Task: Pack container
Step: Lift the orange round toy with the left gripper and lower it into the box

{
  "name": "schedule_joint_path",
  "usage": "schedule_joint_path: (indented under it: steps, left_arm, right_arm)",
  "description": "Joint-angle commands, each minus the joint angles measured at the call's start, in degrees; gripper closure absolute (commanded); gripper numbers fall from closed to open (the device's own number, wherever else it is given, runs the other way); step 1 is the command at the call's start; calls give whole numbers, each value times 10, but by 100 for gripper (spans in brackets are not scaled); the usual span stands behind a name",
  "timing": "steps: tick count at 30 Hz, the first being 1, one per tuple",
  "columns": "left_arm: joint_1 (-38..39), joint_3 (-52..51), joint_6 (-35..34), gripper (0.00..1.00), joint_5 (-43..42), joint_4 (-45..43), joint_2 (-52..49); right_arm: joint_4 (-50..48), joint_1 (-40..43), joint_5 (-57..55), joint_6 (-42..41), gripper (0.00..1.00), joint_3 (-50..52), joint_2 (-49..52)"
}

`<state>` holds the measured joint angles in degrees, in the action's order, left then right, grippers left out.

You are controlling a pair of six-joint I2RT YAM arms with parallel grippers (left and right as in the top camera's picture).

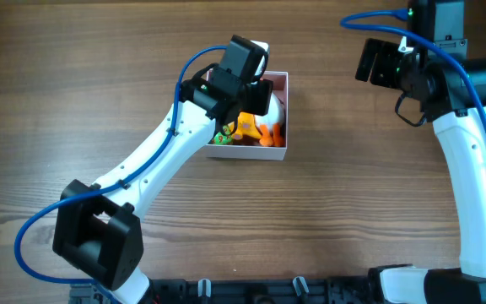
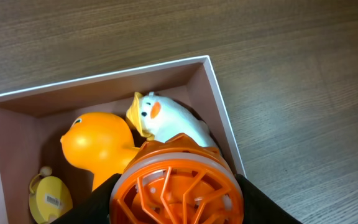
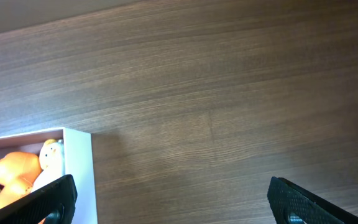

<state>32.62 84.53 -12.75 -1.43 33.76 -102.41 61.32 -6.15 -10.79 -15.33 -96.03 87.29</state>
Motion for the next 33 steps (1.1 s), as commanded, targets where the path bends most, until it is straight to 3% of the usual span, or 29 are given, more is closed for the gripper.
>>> schedule_joint_path:
  steps: [1, 12, 17, 33]
  left_arm:
    - [1, 13, -1, 48, -5, 5, 15]
    - [1, 13, -1, 49, -4, 22, 15]
    - [0, 12, -1, 49, 45, -13, 2]
    - [-61, 12, -2, 49, 45, -111, -115]
  right_arm:
    - [0, 0, -8, 3, 0, 0, 4]
    - [0, 0, -8, 3, 0, 0, 4]
    - [0, 0, -8, 3, 0, 0, 4]
    - [0, 0, -8, 3, 0, 0, 4]
